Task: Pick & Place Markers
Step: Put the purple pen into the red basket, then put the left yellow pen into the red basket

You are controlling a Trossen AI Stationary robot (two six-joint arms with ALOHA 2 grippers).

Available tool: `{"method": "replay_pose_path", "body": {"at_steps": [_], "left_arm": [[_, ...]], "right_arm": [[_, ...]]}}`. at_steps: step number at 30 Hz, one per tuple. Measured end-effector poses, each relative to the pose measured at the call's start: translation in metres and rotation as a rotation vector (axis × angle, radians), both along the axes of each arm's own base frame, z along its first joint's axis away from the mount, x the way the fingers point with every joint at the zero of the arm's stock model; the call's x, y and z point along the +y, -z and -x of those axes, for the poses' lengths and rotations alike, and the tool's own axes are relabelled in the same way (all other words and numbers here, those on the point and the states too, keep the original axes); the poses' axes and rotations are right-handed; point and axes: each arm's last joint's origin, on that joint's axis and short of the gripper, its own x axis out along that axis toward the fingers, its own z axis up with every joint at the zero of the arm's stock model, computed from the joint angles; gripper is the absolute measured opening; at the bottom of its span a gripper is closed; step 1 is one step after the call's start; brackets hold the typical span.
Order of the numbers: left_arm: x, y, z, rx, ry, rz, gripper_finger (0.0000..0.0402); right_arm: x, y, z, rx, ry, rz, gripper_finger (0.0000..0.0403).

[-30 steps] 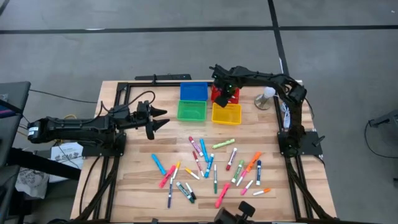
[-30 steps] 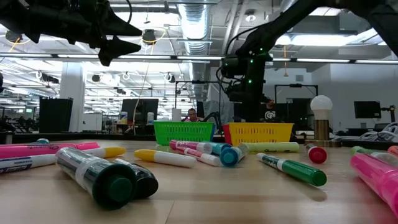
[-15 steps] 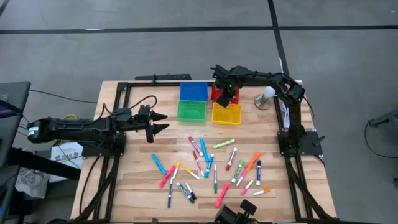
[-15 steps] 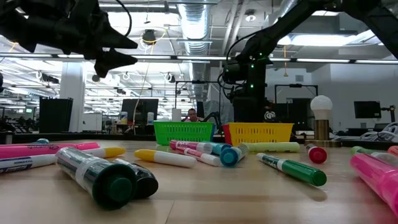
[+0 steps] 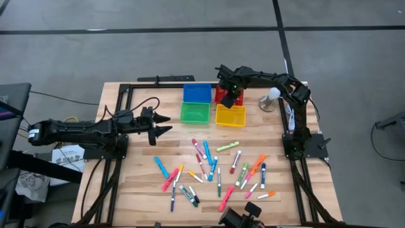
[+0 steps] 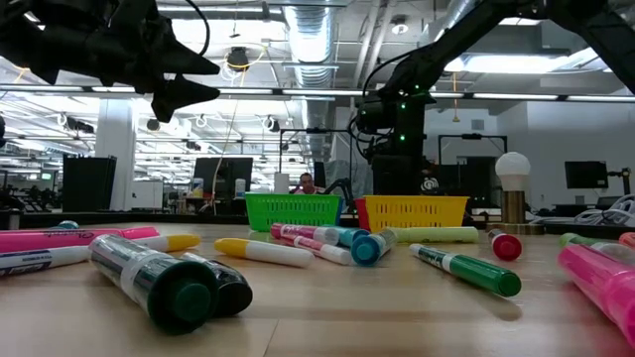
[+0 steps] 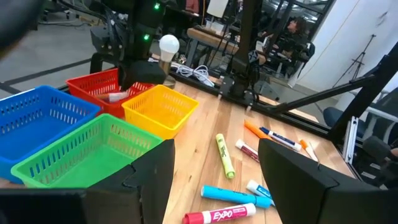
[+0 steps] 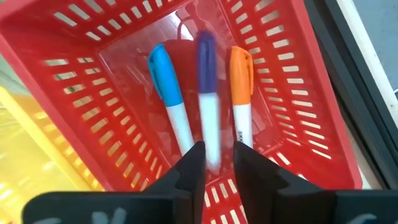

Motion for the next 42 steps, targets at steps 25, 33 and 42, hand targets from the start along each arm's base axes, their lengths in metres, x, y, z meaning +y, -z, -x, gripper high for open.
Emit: {"method": "replay_pose_path", "body": {"at_steps": [25, 33, 42], "left_arm": [[0.000, -0.001, 0.000, -0.006, 0.000, -0.001, 0.0230], [0.000, -0.001, 0.000, -0.007, 0.000, -0.001, 0.0230], [-0.001, -0.002, 0.000, -0.029, -0.001, 0.057, 0.0230]], "right_arm": [[0.070, -0.109, -0.047, -0.184, -0.251, -0.006, 0.0082], [0.170, -0.149, -0.056, -0.297, -0.512, -0.025, 0.0082], [0.258, -0.168, -0.053, -0.387, -0.695, -0.062, 0.0082]]}}
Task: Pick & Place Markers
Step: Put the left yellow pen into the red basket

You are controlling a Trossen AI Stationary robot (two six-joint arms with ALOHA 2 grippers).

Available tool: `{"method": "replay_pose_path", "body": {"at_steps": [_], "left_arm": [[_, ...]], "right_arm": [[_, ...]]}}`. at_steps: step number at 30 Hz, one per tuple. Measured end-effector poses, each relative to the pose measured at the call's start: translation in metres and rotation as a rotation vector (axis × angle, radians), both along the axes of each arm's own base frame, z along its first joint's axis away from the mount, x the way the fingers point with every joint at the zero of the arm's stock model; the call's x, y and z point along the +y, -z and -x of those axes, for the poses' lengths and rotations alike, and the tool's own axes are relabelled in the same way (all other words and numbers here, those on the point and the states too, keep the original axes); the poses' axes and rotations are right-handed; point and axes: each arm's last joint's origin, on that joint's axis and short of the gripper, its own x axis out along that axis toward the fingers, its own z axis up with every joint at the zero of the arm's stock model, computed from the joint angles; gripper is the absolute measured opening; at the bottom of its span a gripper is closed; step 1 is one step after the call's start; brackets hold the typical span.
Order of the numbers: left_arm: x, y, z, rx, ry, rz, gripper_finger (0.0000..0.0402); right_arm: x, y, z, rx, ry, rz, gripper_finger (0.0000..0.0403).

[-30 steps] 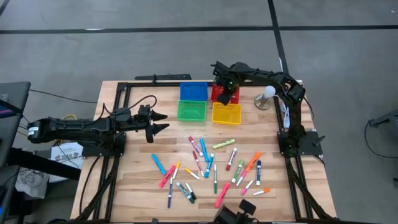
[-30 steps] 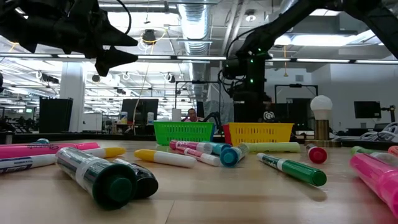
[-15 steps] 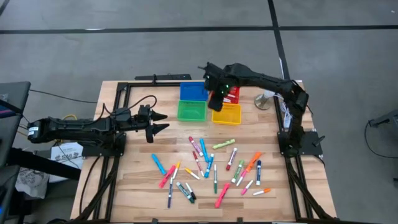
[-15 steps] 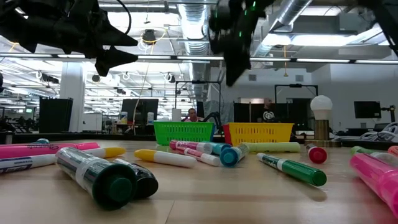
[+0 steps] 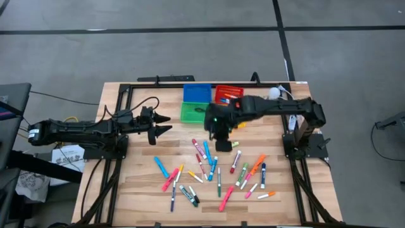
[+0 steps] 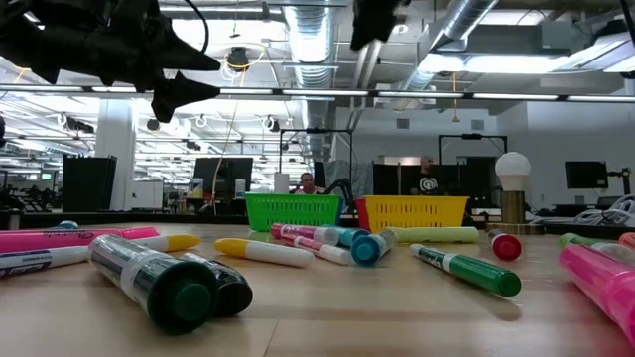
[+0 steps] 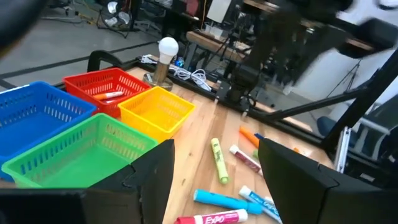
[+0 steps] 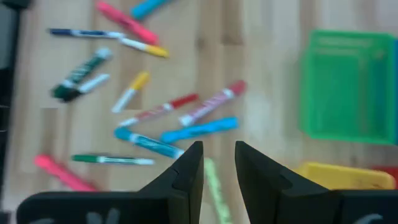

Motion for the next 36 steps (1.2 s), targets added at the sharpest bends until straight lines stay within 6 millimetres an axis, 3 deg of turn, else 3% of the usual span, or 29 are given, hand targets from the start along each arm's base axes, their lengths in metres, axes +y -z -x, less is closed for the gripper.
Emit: {"method": "replay_pose_path", "body": {"at_steps": [4, 7, 12, 17, 23, 28, 36], "left_arm": [[-0.004, -0.003, -0.001, -0.037, 0.039, 0.006, 0.0231], [-0.008, -0.007, -0.001, -0.077, 0.066, 0.001, 0.0230], [-0.018, -0.012, -0.002, -0.130, 0.124, 0.001, 0.0224], [-0.028, -0.019, -0.003, -0.157, 0.155, 0.075, 0.0218], [-0.041, -0.043, -0.015, -0.189, 0.200, 0.069, 0.0209], [-0.054, -0.059, -0.038, -0.151, 0.231, 0.040, 0.0201], [-0.079, -0.054, -0.079, 0.125, 0.298, 0.084, 0.0195]], "right_arm": [[0.023, -0.009, 0.007, -0.083, -0.050, -0.014, 0.0082], [0.027, -0.019, 0.022, -0.150, -0.046, -0.031, 0.0082], [0.020, -0.030, 0.063, -0.240, 0.026, -0.049, 0.0082], [0.015, -0.034, 0.108, -0.442, 0.045, -0.098, 0.0082], [0.008, -0.018, 0.163, -0.689, 0.072, -0.167, 0.0082], [0.002, 0.001, 0.202, -0.832, 0.102, -0.229, 0.0082], [-0.002, 0.023, 0.243, -1.085, 0.087, -0.275, 0.0082]]}}
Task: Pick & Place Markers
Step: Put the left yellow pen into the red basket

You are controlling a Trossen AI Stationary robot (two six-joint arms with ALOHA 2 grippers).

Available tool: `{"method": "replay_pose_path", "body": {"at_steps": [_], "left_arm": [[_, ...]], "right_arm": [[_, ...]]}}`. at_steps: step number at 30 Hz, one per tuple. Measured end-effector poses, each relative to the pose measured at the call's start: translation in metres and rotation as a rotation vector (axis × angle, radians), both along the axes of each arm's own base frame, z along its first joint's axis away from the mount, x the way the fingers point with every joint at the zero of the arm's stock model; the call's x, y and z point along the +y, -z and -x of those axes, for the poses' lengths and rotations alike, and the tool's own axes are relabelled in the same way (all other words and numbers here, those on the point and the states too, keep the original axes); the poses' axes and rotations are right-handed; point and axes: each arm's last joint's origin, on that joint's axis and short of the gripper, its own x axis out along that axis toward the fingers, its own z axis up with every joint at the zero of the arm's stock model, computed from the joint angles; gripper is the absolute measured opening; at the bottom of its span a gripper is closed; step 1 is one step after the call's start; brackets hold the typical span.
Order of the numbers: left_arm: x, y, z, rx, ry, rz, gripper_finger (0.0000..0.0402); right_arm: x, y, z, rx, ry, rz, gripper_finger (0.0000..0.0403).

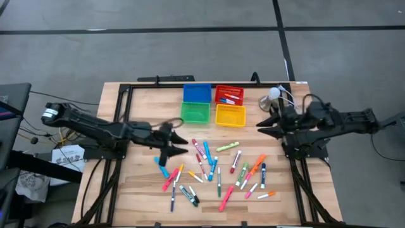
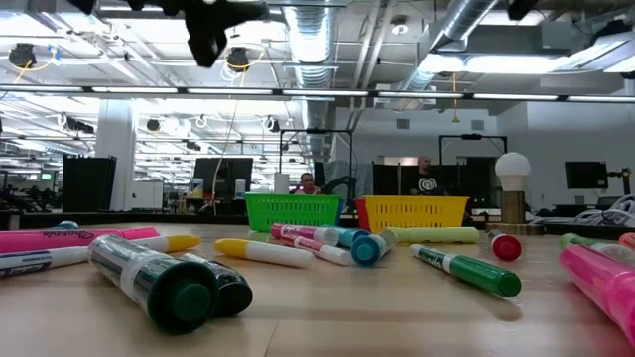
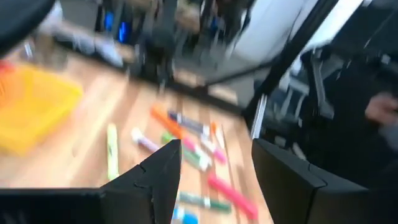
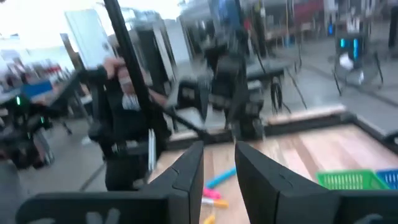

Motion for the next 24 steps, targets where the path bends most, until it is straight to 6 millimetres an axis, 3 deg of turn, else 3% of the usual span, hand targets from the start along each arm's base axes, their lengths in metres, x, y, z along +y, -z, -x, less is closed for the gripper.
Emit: {"method": "replay_pose_path", "body": {"at_steps": [9, 18, 24], "left_arm": [[-0.025, 0.036, -0.021, 0.338, 0.002, 0.196, 0.0195], [-0.042, 0.065, -0.025, 0.554, -0.163, 0.559, 0.0195], [-0.050, 0.068, -0.025, 0.574, -0.176, 0.627, 0.0195]], "right_arm": [[-0.003, 0.016, 0.026, -0.185, -0.006, -0.055, 0.0082], [-0.003, 0.022, 0.032, -0.208, -0.007, -0.059, 0.0082], [-0.003, 0.022, 0.032, -0.206, -0.011, -0.058, 0.0082]]}}
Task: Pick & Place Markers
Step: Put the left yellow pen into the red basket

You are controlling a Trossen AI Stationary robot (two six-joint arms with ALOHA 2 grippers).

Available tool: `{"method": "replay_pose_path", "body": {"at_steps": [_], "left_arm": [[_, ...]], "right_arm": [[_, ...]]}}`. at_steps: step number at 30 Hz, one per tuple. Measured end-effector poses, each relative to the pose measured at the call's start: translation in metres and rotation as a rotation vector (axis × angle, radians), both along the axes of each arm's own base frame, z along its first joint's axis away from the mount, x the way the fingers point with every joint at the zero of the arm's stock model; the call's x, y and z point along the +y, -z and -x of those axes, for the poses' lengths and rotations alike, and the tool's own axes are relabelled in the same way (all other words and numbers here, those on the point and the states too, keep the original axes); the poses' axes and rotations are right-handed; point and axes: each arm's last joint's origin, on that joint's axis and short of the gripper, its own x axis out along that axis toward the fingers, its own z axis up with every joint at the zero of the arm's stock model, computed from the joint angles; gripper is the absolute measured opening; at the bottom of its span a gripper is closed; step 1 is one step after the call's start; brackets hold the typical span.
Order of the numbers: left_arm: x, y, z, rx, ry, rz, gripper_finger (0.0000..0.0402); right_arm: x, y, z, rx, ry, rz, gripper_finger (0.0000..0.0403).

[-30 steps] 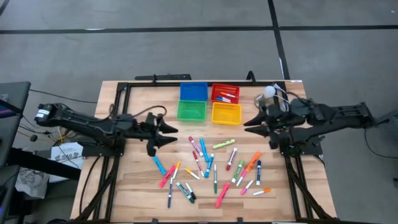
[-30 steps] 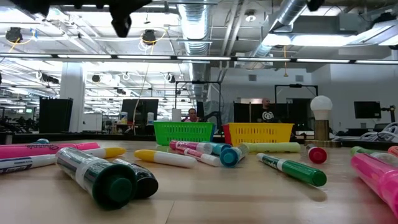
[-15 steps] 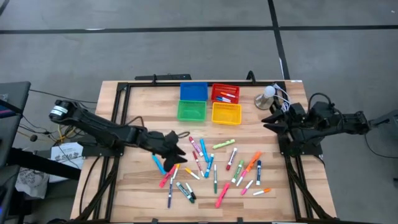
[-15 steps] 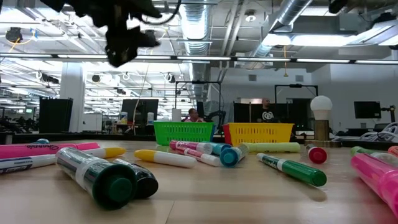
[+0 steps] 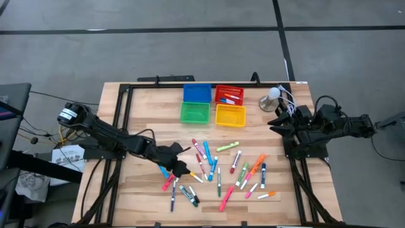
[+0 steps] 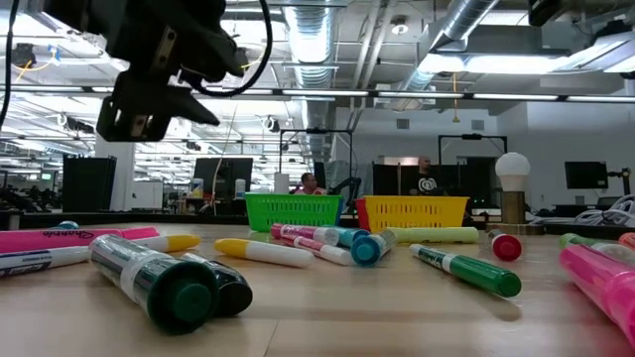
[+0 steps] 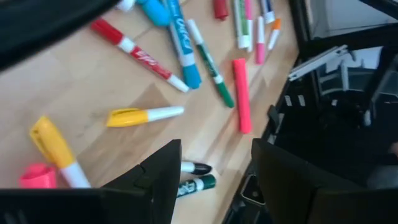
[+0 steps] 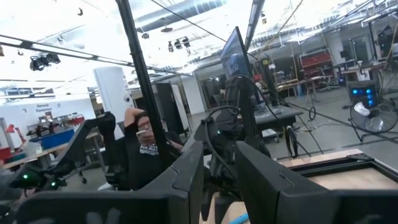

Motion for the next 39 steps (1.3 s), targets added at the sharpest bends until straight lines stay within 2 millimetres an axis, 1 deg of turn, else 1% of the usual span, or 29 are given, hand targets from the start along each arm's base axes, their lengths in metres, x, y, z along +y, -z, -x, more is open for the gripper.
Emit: {"method": "replay_pose_path", "body": {"at_steps": [4, 8, 10, 14, 19, 23, 26, 28, 31, 33, 36, 39], "left_arm": [[0.001, -0.008, 0.002, -0.037, -0.009, 0.009, 0.0195], [0.004, -0.014, 0.000, -0.080, -0.069, 0.047, 0.0195], [0.006, -0.013, -0.001, -0.058, -0.115, 0.085, 0.0195], [0.005, -0.011, 0.000, -0.046, -0.176, 0.066, 0.0195], [0.000, -0.007, 0.005, -0.004, -0.233, 0.066, 0.0195], [-0.007, -0.005, 0.013, 0.093, -0.246, 0.036, 0.0195], [-0.010, -0.001, 0.013, 0.175, -0.272, 0.001, 0.0195], [-0.013, 0.000, 0.007, 0.199, -0.273, -0.012, 0.0195], [-0.022, 0.001, -0.011, 0.213, -0.256, -0.021, 0.0195], [-0.027, 0.009, -0.019, 0.297, -0.215, -0.050, 0.0195], [-0.033, 0.018, -0.027, 0.419, -0.183, -0.109, 0.0195], [-0.038, 0.018, -0.032, 0.454, -0.172, -0.133, 0.0195]], "right_arm": [[0.000, 0.000, 0.000, 0.001, -0.003, -0.006, 0.0082], [0.000, 0.000, 0.000, 0.003, -0.008, -0.013, 0.0082], [0.000, 0.000, 0.000, 0.003, -0.008, -0.013, 0.0082], [0.000, 0.000, 0.000, 0.002, -0.006, -0.006, 0.0082], [0.000, 0.000, 0.000, 0.002, -0.005, -0.005, 0.0082], [0.000, 0.000, 0.000, 0.002, -0.005, -0.005, 0.0082], [0.000, 0.000, 0.000, 0.002, -0.005, -0.005, 0.0082], [0.000, 0.000, 0.000, 0.002, -0.005, -0.005, 0.0082], [0.000, 0.000, 0.000, 0.002, -0.005, -0.005, 0.0082], [0.000, 0.000, 0.000, 0.002, -0.005, -0.005, 0.0082], [0.000, 0.000, 0.000, 0.002, -0.005, -0.005, 0.0082], [0.000, 0.000, 0.000, 0.002, -0.005, -0.006, 0.0082]]}}
